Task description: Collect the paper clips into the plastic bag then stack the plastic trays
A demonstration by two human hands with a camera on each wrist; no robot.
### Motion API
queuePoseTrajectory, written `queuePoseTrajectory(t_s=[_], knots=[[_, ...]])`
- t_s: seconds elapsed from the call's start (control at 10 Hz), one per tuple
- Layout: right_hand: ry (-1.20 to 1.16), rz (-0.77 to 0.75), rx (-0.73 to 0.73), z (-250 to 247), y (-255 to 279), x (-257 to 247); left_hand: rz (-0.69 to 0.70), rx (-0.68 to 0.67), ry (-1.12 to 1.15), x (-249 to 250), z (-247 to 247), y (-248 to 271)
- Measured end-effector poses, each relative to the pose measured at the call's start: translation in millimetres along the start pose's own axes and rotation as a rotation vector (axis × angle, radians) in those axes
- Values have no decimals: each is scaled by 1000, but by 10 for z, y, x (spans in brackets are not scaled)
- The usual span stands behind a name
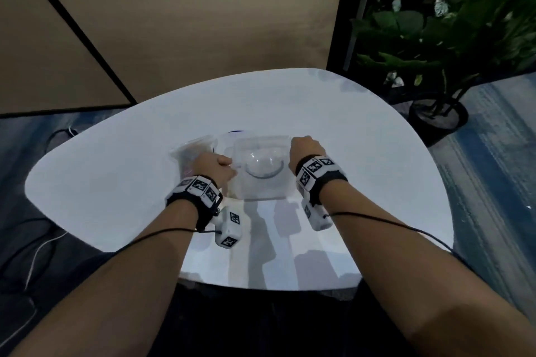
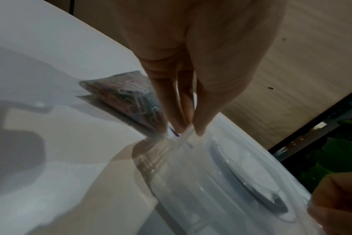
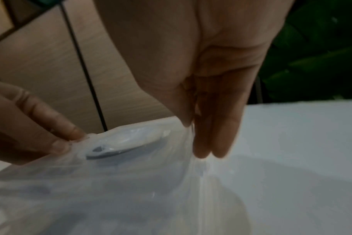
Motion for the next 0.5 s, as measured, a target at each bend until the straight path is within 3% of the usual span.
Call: queuePoseTrajectory(t_s=[0.2,0.3,0.4,0.5], knots=[[66,44,6,164,-383,18,-55,-71,8,-25,-39,-403],[87,107,-119,89,-467,51,-65,-142,-119,101,-77,-491],[133,83,-267,-325,-504,-13,-27,-154,-241,235,-227,-551],[35,-14,-229,-1216,-473,-196,41,-242,-492,369,-474,-347]])
Point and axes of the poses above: each hand's wrist, its own y-axis away from the middle knuckle, its own z-axis out of the palm, x = y × z, the point moved 2 cm from there along -y, towards the middle knuckle, and after that the axes turned 6 degrees about y, right-handed, at the moved point
